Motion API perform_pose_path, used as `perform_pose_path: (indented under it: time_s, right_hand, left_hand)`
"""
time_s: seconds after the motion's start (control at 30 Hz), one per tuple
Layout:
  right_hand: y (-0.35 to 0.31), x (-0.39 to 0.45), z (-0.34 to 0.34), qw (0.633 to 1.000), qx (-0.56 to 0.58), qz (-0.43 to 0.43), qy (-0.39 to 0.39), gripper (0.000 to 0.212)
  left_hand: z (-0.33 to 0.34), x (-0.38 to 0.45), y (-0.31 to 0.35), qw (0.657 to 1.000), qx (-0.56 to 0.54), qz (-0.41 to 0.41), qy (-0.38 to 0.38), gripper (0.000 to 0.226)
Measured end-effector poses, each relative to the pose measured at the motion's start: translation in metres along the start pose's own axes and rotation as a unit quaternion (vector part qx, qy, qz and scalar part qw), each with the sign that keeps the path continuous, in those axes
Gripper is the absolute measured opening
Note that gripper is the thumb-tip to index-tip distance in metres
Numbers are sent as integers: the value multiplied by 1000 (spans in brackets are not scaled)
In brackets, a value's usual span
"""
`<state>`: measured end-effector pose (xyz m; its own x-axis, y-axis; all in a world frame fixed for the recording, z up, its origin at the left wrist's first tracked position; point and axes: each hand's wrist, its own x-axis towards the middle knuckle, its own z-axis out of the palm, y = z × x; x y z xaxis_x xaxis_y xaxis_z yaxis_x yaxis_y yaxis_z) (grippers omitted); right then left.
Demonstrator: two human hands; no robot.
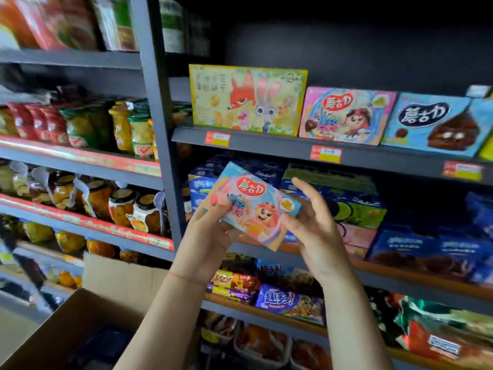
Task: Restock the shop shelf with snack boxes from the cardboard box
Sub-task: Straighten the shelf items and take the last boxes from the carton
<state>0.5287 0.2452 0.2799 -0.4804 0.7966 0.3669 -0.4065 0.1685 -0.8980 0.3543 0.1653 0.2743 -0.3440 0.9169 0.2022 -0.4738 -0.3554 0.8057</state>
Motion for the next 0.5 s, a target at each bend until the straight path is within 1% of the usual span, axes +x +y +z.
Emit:
perform_pose_path:
  time_s: [0.07,0.13,0.23,0.3,0.37,0.43,0.5]
  right_hand:
    - [-9,-1,-7,1000,-17,-4,8,54]
    - [-20,-4,-13,998,-60,-5,15,48]
    - [-41,-8,-20,985,-169,-33,34,37]
    - [-57,-6,-23,963,-257,-66,56,32]
    - [-76,-1,-22,942,-316,-95,66,34]
    - [-97,6,-19,933,-334,-112,69,39]
    - [-117,14,-18,912,-378,-136,76,43]
  left_hand:
    - [12,3,3,1000,1,12,-27,37]
    - [21,7,5,998,18,22,-53,43]
    - [33,17,8,995,47,24,-81,55]
    - [46,24,14,993,66,30,-92,54]
    - [64,28,19,988,86,45,-119,51]
    - [82,32,24,985,93,57,-135,50]
    - [96,37,28,984,106,79,-120,50]
